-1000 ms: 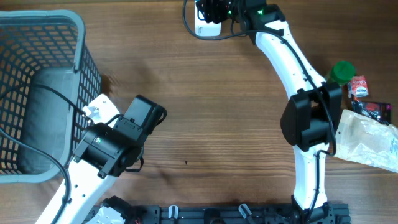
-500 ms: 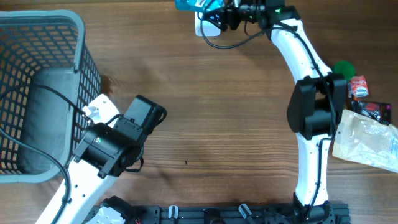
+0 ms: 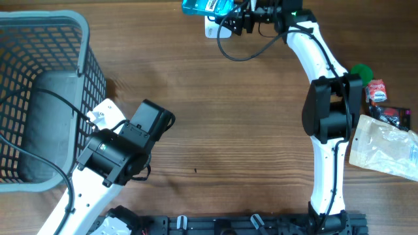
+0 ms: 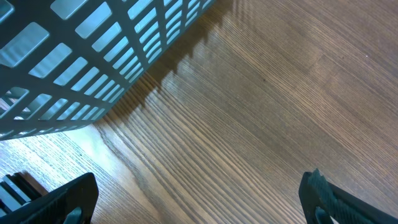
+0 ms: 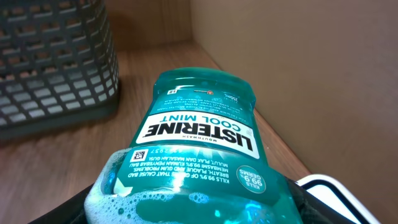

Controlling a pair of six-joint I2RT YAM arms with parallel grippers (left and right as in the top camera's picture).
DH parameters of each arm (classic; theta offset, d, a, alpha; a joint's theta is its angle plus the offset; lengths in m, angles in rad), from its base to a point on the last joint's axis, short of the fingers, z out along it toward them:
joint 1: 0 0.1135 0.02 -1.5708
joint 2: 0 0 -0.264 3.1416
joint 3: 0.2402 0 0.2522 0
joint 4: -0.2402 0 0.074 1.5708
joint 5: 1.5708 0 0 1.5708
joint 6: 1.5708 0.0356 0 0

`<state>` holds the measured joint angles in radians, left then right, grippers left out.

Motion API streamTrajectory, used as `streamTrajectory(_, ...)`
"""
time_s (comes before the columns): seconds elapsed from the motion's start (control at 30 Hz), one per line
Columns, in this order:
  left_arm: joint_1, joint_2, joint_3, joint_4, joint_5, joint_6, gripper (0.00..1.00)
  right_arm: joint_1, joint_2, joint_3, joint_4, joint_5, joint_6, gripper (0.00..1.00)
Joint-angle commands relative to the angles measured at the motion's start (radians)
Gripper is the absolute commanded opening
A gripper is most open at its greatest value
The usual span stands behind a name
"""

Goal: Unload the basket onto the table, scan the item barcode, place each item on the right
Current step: 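Hold the bottle's label against the white scanner with the right gripper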

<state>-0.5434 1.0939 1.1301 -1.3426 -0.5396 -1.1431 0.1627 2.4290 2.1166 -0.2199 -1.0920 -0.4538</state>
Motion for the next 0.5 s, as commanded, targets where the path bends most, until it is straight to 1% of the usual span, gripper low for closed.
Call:
streamTrajectory(0.0,-0.005,0.001,-0.005,0.000,0.001,-0.014,1.00,0.002,-0.002,0.021,-0.001,-0.039,-0.170,0.56)
streamTrajectory(0.07,-0.005,0.001,-0.005,0.000,0.001,-0.014,1.00,0.002,0.011,0.021,0.007,-0.019,-0.178,0.54)
streamTrajectory(0.17,-0.005,0.001,-0.005,0.000,0.001,-0.014,1.00,0.002,0.039,0.021,0.029,-0.012,-0.200,0.54)
streamTrajectory(0.47,-0.005,0.001,-0.005,0.000,0.001,-0.014,1.00,0.002,0.100,0.021,0.111,0.012,-0.193,0.54)
